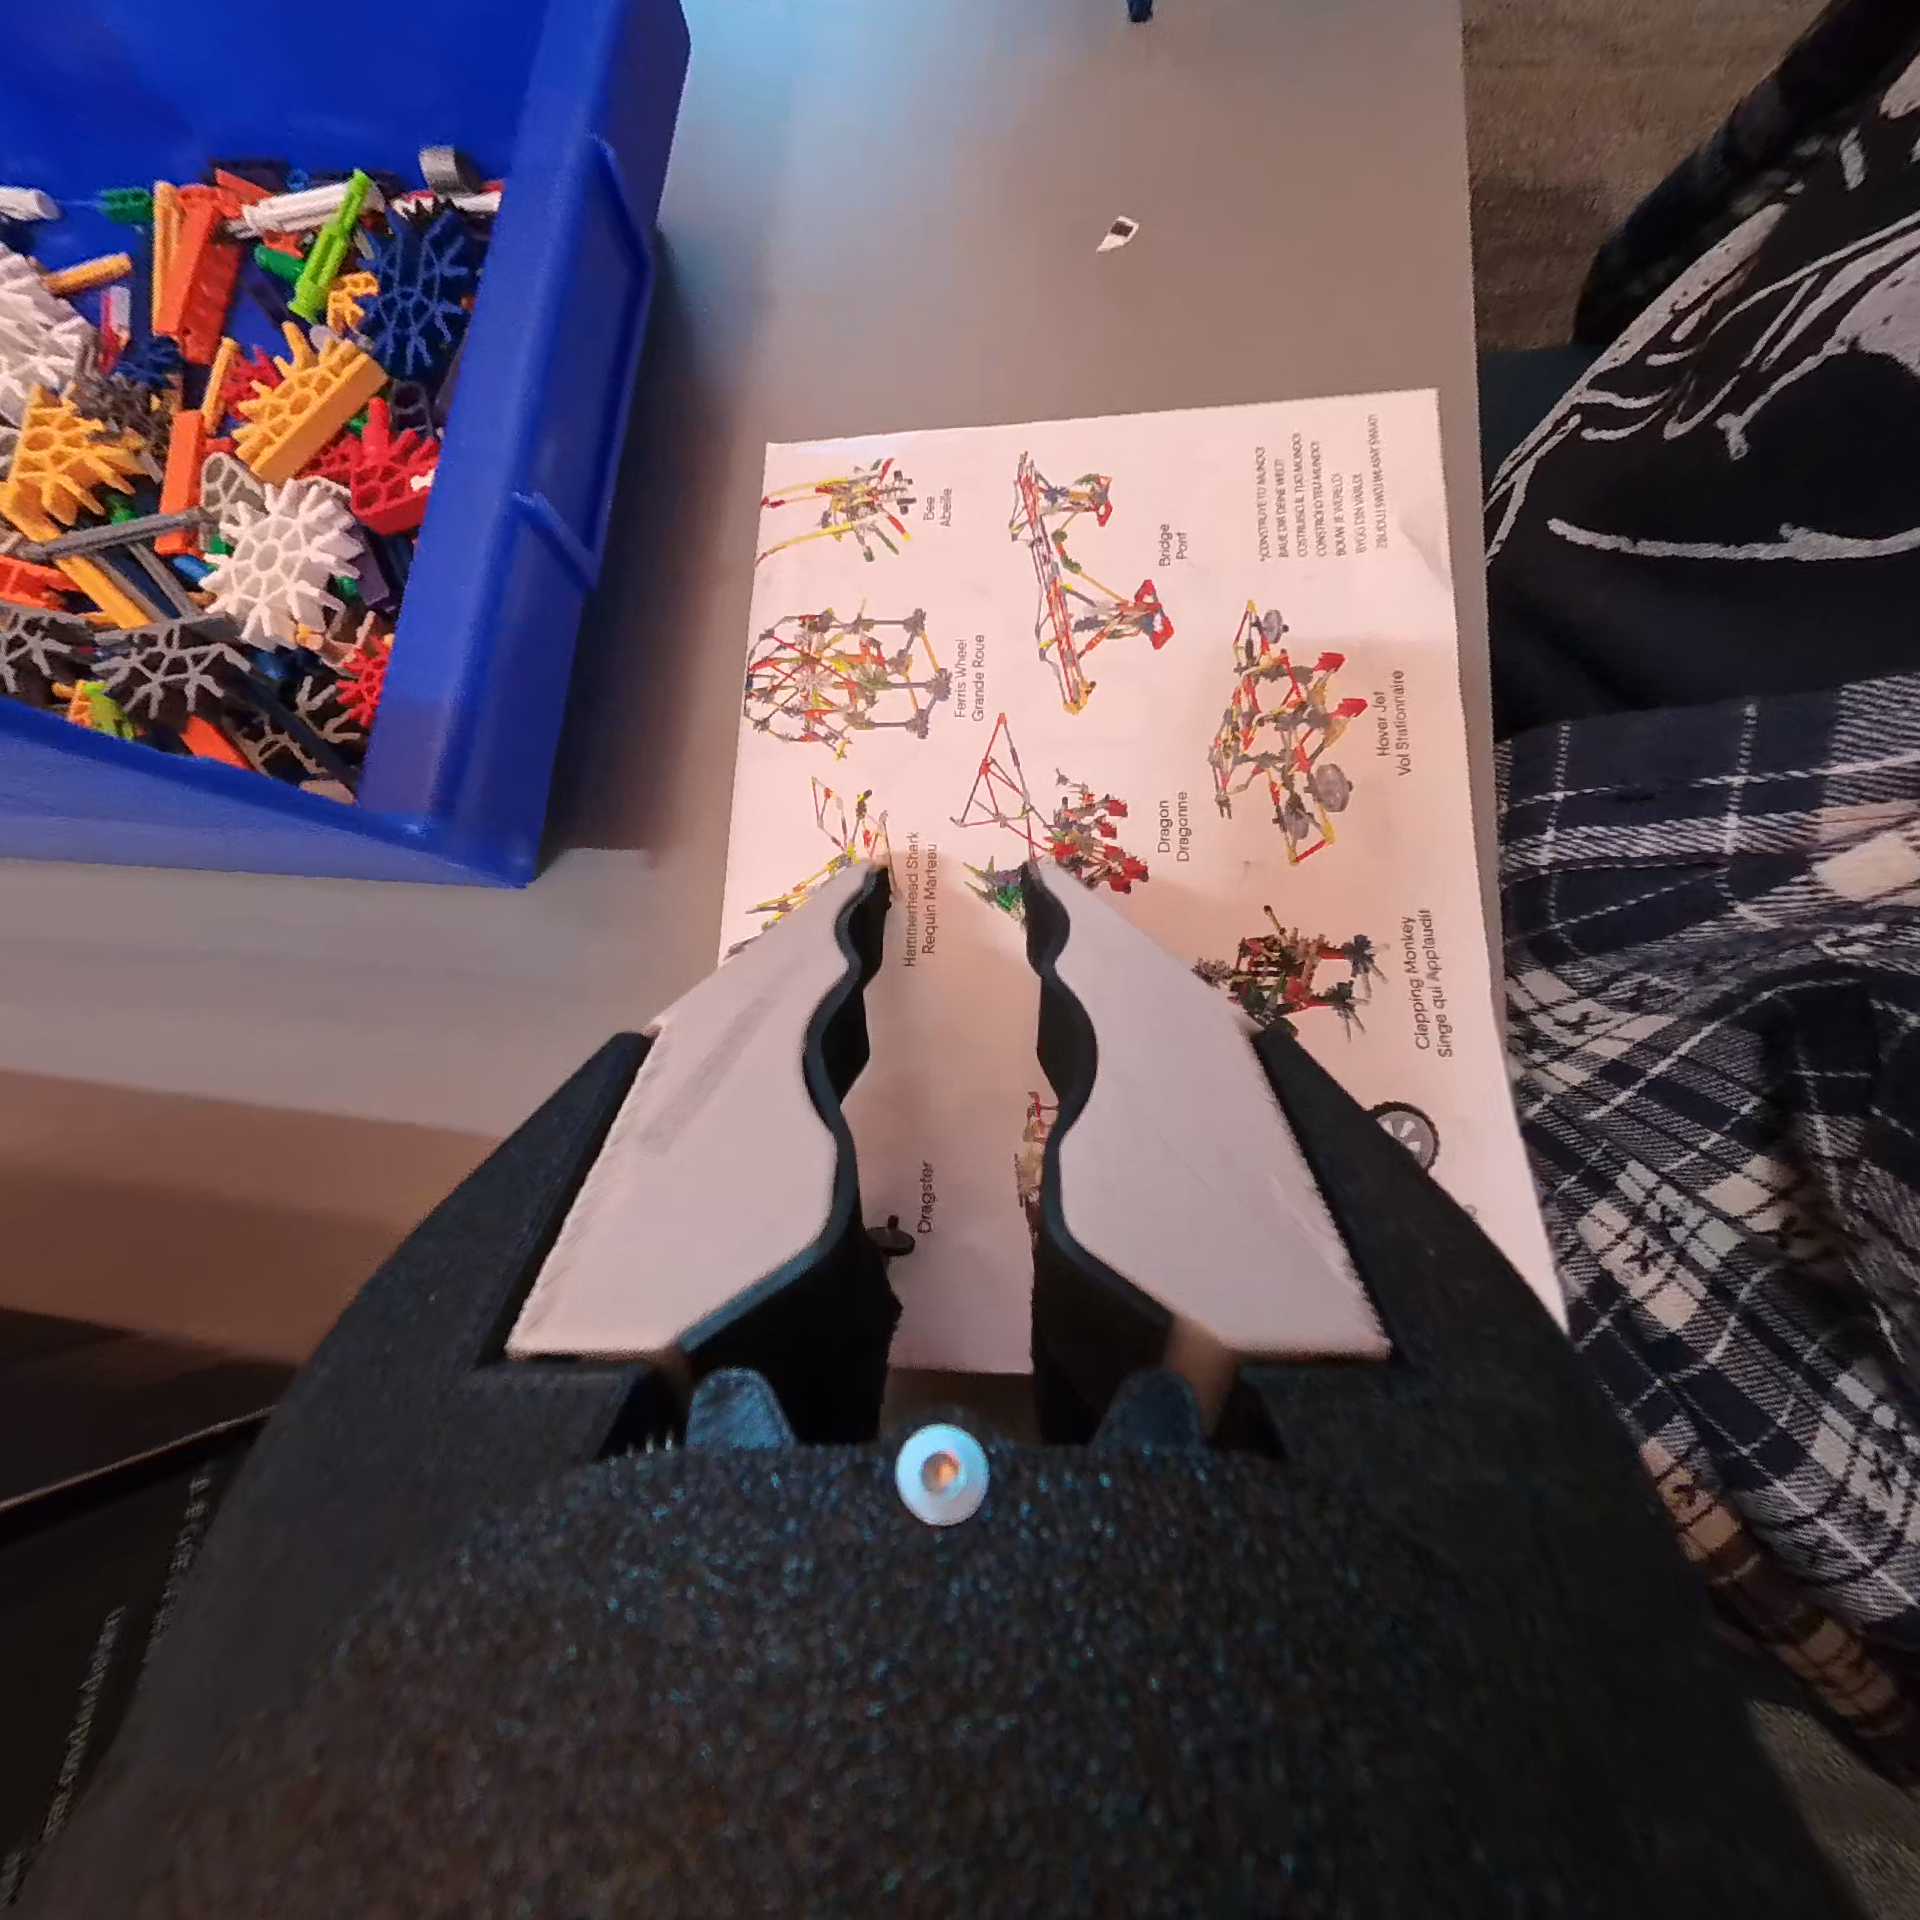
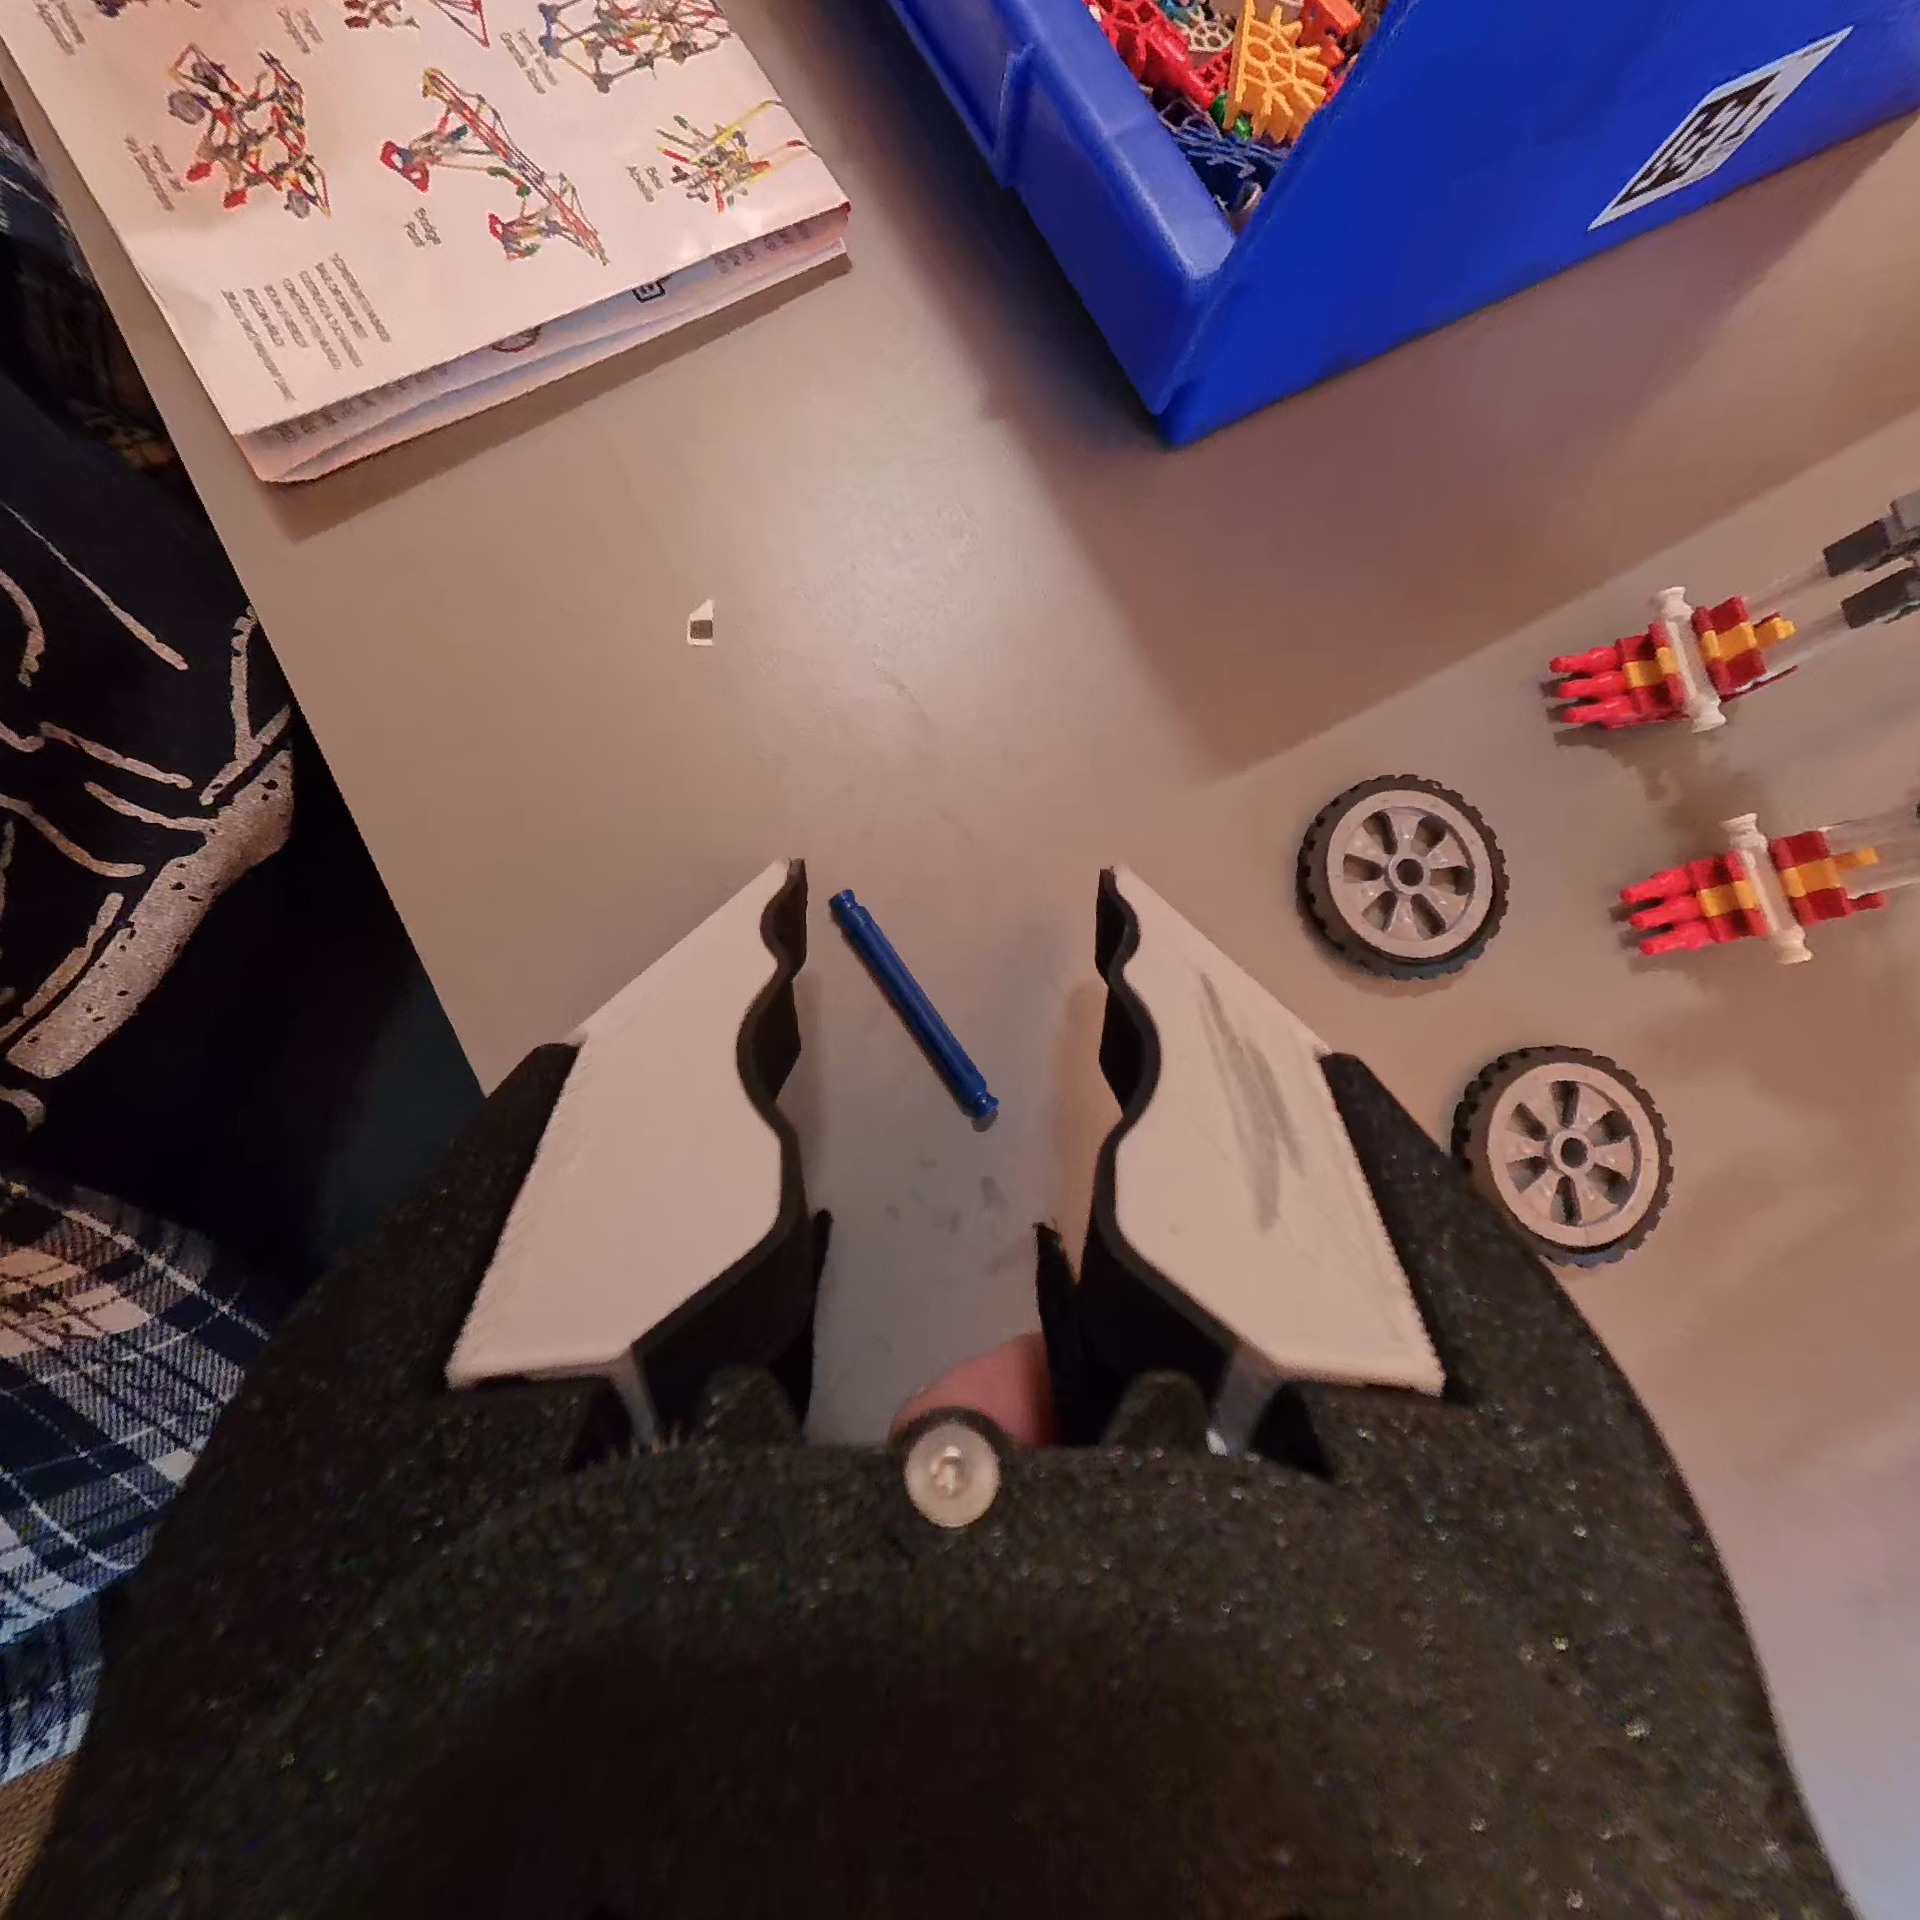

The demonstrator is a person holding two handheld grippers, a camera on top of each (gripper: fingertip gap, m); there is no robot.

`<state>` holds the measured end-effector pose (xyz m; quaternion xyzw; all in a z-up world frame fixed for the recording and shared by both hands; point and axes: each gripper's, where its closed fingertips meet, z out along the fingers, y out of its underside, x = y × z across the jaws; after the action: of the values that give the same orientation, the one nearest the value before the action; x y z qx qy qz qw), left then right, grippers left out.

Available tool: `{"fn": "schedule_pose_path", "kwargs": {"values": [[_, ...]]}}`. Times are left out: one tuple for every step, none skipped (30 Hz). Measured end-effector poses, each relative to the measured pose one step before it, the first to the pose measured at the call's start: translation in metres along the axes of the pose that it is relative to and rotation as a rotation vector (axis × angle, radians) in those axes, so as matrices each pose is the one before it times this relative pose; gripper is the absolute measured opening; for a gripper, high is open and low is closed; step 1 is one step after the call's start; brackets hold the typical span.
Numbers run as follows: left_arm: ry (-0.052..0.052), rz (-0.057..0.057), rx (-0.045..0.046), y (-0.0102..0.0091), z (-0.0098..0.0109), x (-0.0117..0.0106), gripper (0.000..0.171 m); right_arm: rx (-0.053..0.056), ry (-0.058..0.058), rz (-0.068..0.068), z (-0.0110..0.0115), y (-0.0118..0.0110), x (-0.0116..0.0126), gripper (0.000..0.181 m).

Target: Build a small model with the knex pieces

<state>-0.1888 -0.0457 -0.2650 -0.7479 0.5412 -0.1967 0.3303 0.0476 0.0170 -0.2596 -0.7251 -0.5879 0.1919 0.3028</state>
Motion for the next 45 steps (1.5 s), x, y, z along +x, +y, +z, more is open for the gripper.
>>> {"fn": "schedule_pose_path", "kwargs": {"values": [[0.0013, -0.0012, -0.00222, 0.00072, 0.00057, 0.00029, 0.025, -0.0019, -0.0007, -0.0008, 0.0003, 0.00052, -0.00009, 0.055], [-0.0008, 0.0003, -0.00167, 0.00052, 0.0003, -0.00006, 0.025, 0.0011, -0.0014, -0.0009, 0.00028, -0.00023, -0.00019, 0.056], [-0.001, 0.0022, -0.00349, 0.00073, 0.00034, -0.00006, 0.025, 0.0024, -0.001, -0.0008, 0.00006, -0.00053, -0.00019, 0.056], [-0.0009, 0.0024, -0.00454, 0.0008, 0.00034, -0.00003, 0.025, 0.0018, -0.0002, -0.0009, 0.00011, -0.00054, 0.00001, 0.056], [0.0006, 0.0016, -0.00326, 0.00056, 0.00024, -0.00012, 0.025, 0.0012, 0.0008, -0.0007, -0.00006, -0.00045, 0.00025, 0.056], [0.0014, 0.0015, -0.00041, 0.00006, -0.00003, 0.00009, 0.025, 0.002, 0.0018, -0.0011, -0.0001, -0.00077, 0.00032, 0.056], [0.0011, 0.0022, 0.00041, -0.00029, -0.00002, -0.00007, 0.025, 0.0042, 0.0015, -0.0019, -0.00017, -0.00131, 0.00005, 0.056], [-0.001, 0.0017, -0.00058, -0.00015, -0.00009, -0.00033, 0.025, 0.0059, -0.0009, -0.0025, -0.00014, -0.00193, -0.00058, 0.056], [-0.0009, 0.0009, -0.00169, 0.00004, -0.00004, -0.00045, 0.025, 0.0076, -0.0026, -0.0042, -0.00007, -0.00248, -0.00124, 0.056], [-0.0016, 0.0021, -0.00047, -0.00002, 0.00006, -0.00044, 0.024, 0.0102, -0.0038, -0.0056, 0.00028, -0.00323, -0.00179, 0.056], [0.001, 0.0007, 0.00032, -0.00027, -0.00003, 0.00001, 0.024, 0.0138, -0.0057, -0.0047, 0.00074, -0.00411, -0.00219, 0.056], [0.0004, 0.0, 0.00073, -0.00021, 0.00017, -0.0001, 0.024, 0.0186, -0.0069, -0.0055, 0.00154, -0.00527, -0.00265, 0.056], [-0.0014, 0.0016, 0.0013, -0.00044, 0.00005, -0.00017, 0.024, 0.0233, -0.0059, -0.0103, 0.00174, -0.00615, -0.00306, 0.056], [-0.0005, 0.0012, 0.00232, -0.00057, 0.00009, 0.00008, 0.024, 0.0259, -0.0073, -0.0115, 0.00153, -0.00669, -0.00336, 0.055], [0.0023, -0.0002, 0.00241, -0.00065, 0.00003, 0.00056, 0.024, 0.027, -0.0107, -0.0051, 0.00156, -0.00721, -0.00353, 0.055], [-0.0006, 0.0016, 0.00237, -0.00075, -0.00017, 0.00021, 0.024, 0.0286, -0.0114, 0.0009, 0.00209, -0.00804, -0.00339, 0.055], [-0.0016, 0.0022, 0.00446, -0.00095, -0.00025, 0.00005, 0.024, 0.0298, -0.0113, 0.0004, 0.0033, -0.00879, -0.00375, 0.055], [0.0031, 0.0018, 0.00786, -0.00156, -0.00032, 0.00078, 0.024, 0.0269, -0.0144, -0.005, 0.00478, -0.00871, -0.00507, 0.055], [0.0056, 0.0023, 0.01403, -0.0026, -0.00046, 0.00127, 0.024, 0.019, -0.0211, -0.011, 0.00632, -0.00752, -0.00693, 0.055], [0.0077, -0.0005, 0.01126, -0.00216, -0.00009, 0.00139, 0.024, 0.0102, -0.0253, -0.0158, 0.00757, -0.00589, -0.00823, 0.055], [0.0028, 0.0012, 0.00147, -0.00065, 0.00039, 0.00067, 0.024, 0.0058, -0.0259, -0.0167, 0.00848, -0.0048, -0.00831, 0.054], [-0.0032, 0.0053, -0.00392, 0.00037, 0.00057, -0.00013, 0.024, 0.0039, -0.0288, -0.0118, 0.00907, -0.00397, -0.00832, 0.053], [0.0011, 0.0012, -0.00631, 0.00097, 0.0009, 0.00023, 0.025, 0.0, -0.0284, -0.0066, 0.00942, -0.00276, -0.00778, 0.051], [0.0028, -0.0002, -0.00299, 0.00063, 0.00087, 0.00047, 0.024, -0.0063, -0.0234, -0.0059, 0.00929, -0.00129, -0.00637, 0.048], [0.0022, 0.0001, -0.0002, 0.00045, 0.00056, 0.00028, 0.024, -0.0122, -0.0176, -0.01, 0.00882, 0.00015, -0.00514, 0.047], [0.0017, -0.0015, -0.0009, 0.00038, 0.00027, 0.00018, 0.024, -0.0176, -0.0136, -0.0132, 0.00785, 0.00143, -0.00401, 0.046], [0.0014, -0.0005, 0.0009, 0.00015, 0.00007, 0.00018, 0.024, -0.0219, -0.01, -0.0105, 0.00717, 0.0024, -0.00272, 0.045], [0.003, -0.0018, 0.00036, 0.00014, -0.00001, 0.00041, 0.024, -0.0264, -0.009, -0.0065, 0.00664, 0.00311, -0.0022, 0.044], [-0.0007, -0.0015, -0.00065, 0.00022, 0.00012, -0.00007, 0.024, -0.0304, -0.0105, -0.006, 0.00596, 0.00414, -0.00213, 0.043], [-0.0005, 0.0004, -0.00019, 0.00029, 0.00012, 0.0002, 0.024, -0.0311, -0.0097, -0.0074, 0.00512, 0.00438, -0.00213, 0.042], [0.0021, 0.0008, -0.0016, 0.00051, 0.00026, 0.00071, 0.024, -0.0241, -0.0055, -0.0074, 0.00323, 0.00296, -0.0012, 0.042], [-0.0008, 0.002, -0.00142, 0.00059, 0.0003, 0.00043, 0.024, -0.0045, -0.0045, -0.0022, 0.00071, -0.00036, -0.00059, 0.038], [-0.0012, 0.0, -0.00058, 0.00061, 0.00026, 0.00003, 0.024, -0.0003, -0.0089, 0.007, -0.00001, -0.00063, -0.00074, 0.034], [0.0022, -0.0027, 0.00199, 0.00035, 0.00022, 0.00041, 0.024, -0.0044, -0.0074, 0.0101, 0.00045, 0.00033, -0.00045, 0.033], [0.0023, -0.0027, 0.00253, 0.00024, 0.00031, 0.00024, 0.024, -0.0017, -0.003, 0.0052, 0.00024, -0.0001, -0.00002, 0.033], [0.0014, -0.0025, 0.00205, 0.00036, 0.00037, 0.0, 0.024, 0.0006, -0.0014, 0.0019, -0.00012, -0.00006, -0.00015, 0.033], [0.0021, -0.0031, 0.00142, 0.00038, 0.00025, 0.00014, 0.024, 0.0009, -0.0015, 0.0024, -0.00017, -0.00003, -0.0001, 0.033], [0.0015, -0.0013, 0.00098, 0.00031, 0.00035, -0.00001, 0.024, 0.0009, -0.0018, 0.0034, -0.00026, 0.00005, -0.00014, 0.033], [0.0014, -0.0001, 0.00052, 0.00025, 0.0003, -0.00001, 0.024, 0.0011, -0.0017, 0.0038, -0.00025, -0.00011, -0.00003, 0.032], [0.0016, -0.0007, 0.00031, 0.00034, 0.00021, 0.00004, 0.024, 0.0011, -0.0014, 0.0043, -0.0002, -0.00003, 0.00018, 0.032], [0.0011, -0.0005, 0.00028, 0.00016, 0.00011, 0.00008, 0.024, 0.001, -0.0007, 0.0047, -0.00022, -0.00001, 0.00034, 0.031], [0.0009, 0.0003, 0.00047, -0.00002, -0.00001, -0.00002, 0.024, 0.0007, -0.0004, 0.0041, -0.00022, -0.00012, 0.00024, 0.03], [0.0008, 0.0002, 0.0003, -0.00004, 0.00002, 0.0001, 0.024, 0.0005, -0.0005, 0.0021, -0.00012, -0.00006, -0.00004, 0.03], [0.0006, -0.0003, -0.00015, 0.00008, 0.00008, 0.00001, 0.024, 0.0003, -0.0005, 0.0007, -0.00019, -0.00011, -0.00013, 0.03], [0.0006, -0.0005, -0.00034, 0.0001, 0.00007, 0.00003, 0.024, 0.0002, -0.0008, 0.001, -0.00021, 0.00004, -0.00011, 0.03]]}}
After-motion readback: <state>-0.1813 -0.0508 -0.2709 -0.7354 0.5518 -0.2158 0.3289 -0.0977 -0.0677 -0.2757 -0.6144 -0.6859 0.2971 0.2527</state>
